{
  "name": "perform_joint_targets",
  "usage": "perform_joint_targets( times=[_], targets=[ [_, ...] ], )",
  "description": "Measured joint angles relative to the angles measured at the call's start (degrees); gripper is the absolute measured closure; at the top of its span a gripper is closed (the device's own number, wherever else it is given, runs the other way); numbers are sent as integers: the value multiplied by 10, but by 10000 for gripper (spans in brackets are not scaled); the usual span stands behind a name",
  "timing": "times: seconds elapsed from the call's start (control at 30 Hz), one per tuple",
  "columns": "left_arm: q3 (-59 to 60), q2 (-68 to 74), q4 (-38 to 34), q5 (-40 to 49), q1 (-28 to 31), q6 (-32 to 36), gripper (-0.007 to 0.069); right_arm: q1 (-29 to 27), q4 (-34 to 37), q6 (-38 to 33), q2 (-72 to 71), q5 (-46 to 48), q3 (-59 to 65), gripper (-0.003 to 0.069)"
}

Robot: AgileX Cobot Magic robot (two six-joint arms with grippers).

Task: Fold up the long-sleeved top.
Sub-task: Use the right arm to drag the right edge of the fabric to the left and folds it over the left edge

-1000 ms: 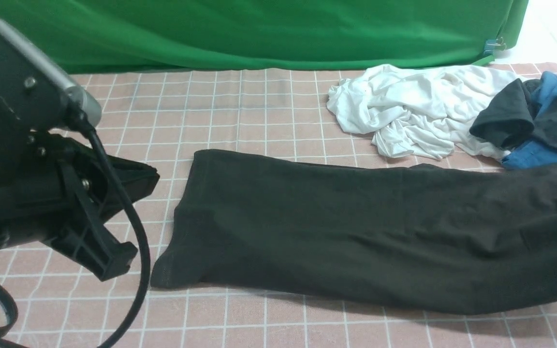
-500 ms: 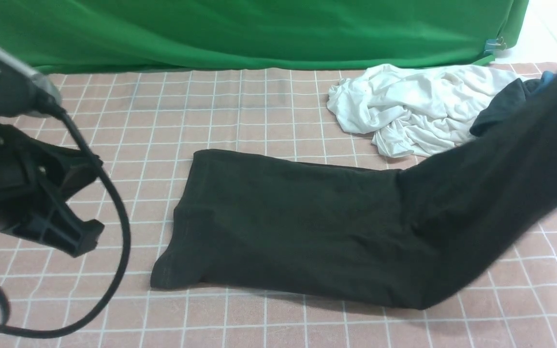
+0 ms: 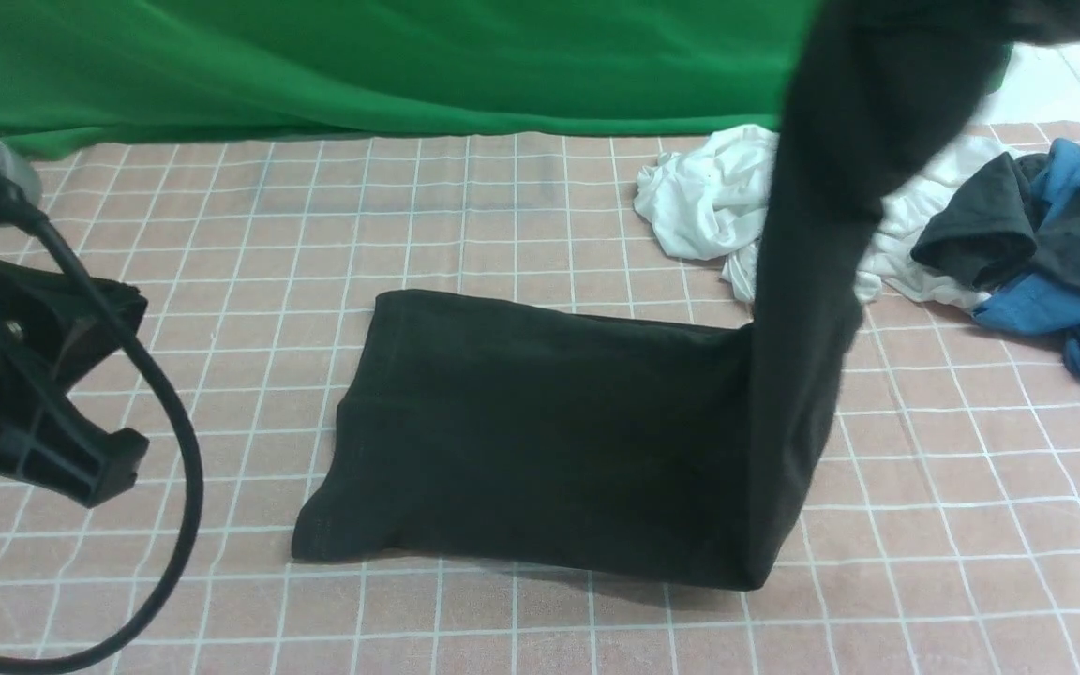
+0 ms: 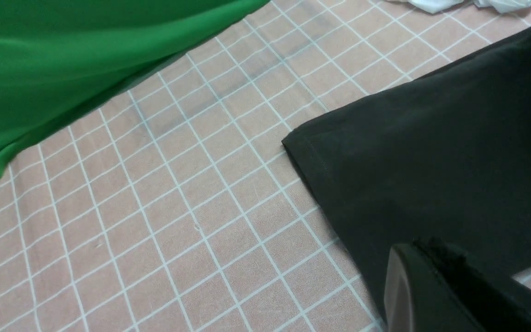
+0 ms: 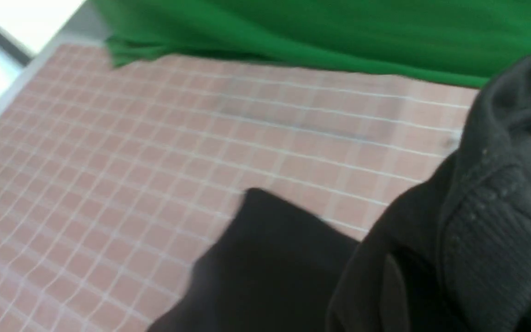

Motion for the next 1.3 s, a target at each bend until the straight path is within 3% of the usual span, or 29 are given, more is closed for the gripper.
perform_joint_targets(
  times=[0.37,0.73,0.87,1.0,1.03,1.07,1.1,1.2,1.3],
  targets=[
    [0,0,9,1,0,0,604,126,8,-4,169,-5,-119,566],
    [0,-21,12,1,0,0,604,197,48,-1,310,-22,-176,564],
    [0,-30,12,1,0,0,604,216,64,21,341,-36,-176,480],
    [0,-33,13,10,0,0,604,223,73,52,346,-54,-180,204],
    [0,-33,13,11,0,0,604,223,73,52,346,-53,-180,204],
    [0,-33,14,16,0,0,604,221,73,57,344,-43,-186,127],
    [0,-33,15,20,0,0,604,219,72,58,340,-33,-190,104],
    [0,-33,19,28,0,0,604,207,42,58,321,14,-205,105],
    [0,-33,23,28,0,-3,604,194,-32,59,288,53,-210,194]
  ],
)
